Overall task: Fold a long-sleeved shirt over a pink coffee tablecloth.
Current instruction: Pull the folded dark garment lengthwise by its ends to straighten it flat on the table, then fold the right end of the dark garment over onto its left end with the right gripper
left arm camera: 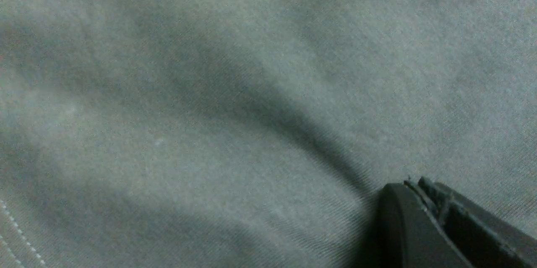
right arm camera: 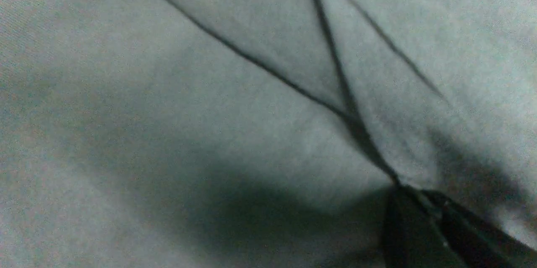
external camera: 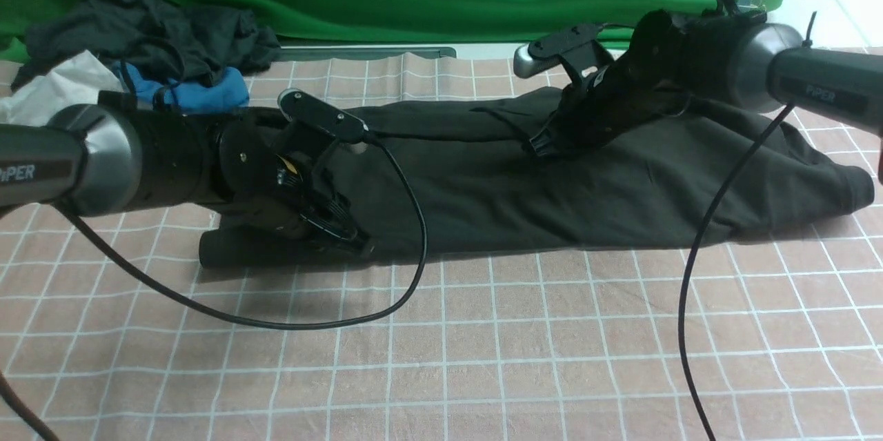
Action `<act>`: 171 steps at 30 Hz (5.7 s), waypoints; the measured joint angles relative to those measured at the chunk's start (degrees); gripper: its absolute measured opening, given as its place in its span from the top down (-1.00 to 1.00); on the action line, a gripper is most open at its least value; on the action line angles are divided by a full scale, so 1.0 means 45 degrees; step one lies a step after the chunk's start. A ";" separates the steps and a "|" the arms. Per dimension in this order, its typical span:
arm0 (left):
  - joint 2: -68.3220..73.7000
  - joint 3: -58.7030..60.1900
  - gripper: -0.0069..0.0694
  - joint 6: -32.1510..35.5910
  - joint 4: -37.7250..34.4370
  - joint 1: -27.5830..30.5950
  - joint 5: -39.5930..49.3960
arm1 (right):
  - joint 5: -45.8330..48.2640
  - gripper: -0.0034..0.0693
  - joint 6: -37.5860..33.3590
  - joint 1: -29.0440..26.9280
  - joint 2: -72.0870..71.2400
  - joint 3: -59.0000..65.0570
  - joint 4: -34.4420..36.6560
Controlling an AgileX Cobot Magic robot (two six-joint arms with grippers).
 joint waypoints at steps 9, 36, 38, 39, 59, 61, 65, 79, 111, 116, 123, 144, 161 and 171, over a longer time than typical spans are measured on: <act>-0.0005 0.0014 0.78 0.0000 -0.0002 -0.0015 -0.0050 | -0.5305 0.84 -0.0012 -0.0286 0.0861 -0.0115 0.0028; -0.1361 0.0184 0.78 0.0945 -0.0461 -0.0029 0.1298 | 0.4516 0.62 -0.0903 -0.3396 -0.0695 -0.1544 0.1056; -0.0698 0.0194 0.78 0.0945 -0.0352 -0.0029 0.1284 | 0.2738 0.63 -0.1020 -0.3011 -0.0058 -0.1510 0.1243; -0.0547 0.0194 0.78 0.0945 -0.0340 -0.0029 0.1212 | 0.2124 0.63 -0.1001 -0.2986 0.0130 -0.1510 0.1274; -0.2652 0.0248 0.77 0.0945 -0.0081 -0.0457 0.1087 | 0.3276 0.44 0.0316 -0.6493 -0.3258 -0.0812 -0.0472; -0.4279 0.0248 0.77 0.0945 -0.0220 -0.1066 0.0704 | 0.4411 0.23 0.0610 -0.6817 -0.3734 -0.0098 -0.0585; -0.6572 0.0248 0.77 0.0945 -0.0308 -0.2127 0.0341 | 0.4760 -0.18 0.0876 -0.7083 -0.3657 0.1111 -0.0637; -0.9404 0.1059 0.77 0.0945 -0.0525 -0.3249 0.1836 | 0.0743 -0.17 0.0886 -0.5104 -0.2324 0.2453 -0.0748; -1.0418 0.1903 0.77 0.0945 -0.0498 -0.3249 0.1567 | 0.0276 0.73 0.0954 -0.5412 -0.1863 0.2453 -0.0975; -1.0418 0.1903 0.77 0.0945 -0.0498 -0.3249 0.1599 | -0.0104 0.84 0.0677 -0.5412 -0.2441 0.2453 -0.1016; -1.0418 0.1903 0.77 0.0945 -0.0498 -0.3249 0.1765 | -0.0548 0.84 0.0626 -0.5412 -0.2550 0.2453 -0.1136; -1.0418 0.1903 0.77 0.0945 -0.0436 -0.3249 0.1481 | 0.0835 -0.70 0.2632 -0.6802 -0.1828 0.2453 -0.2047; -1.0843 0.1903 0.77 0.0986 -0.0299 -0.3249 0.1308 | 0.1277 0.63 0.1899 -0.6555 -0.1468 0.2413 -0.1266; -1.3762 0.1903 0.77 0.0950 0.0241 -0.3249 0.1544 | 0.3190 0.69 0.2887 -0.7177 -0.4182 0.2476 -0.3286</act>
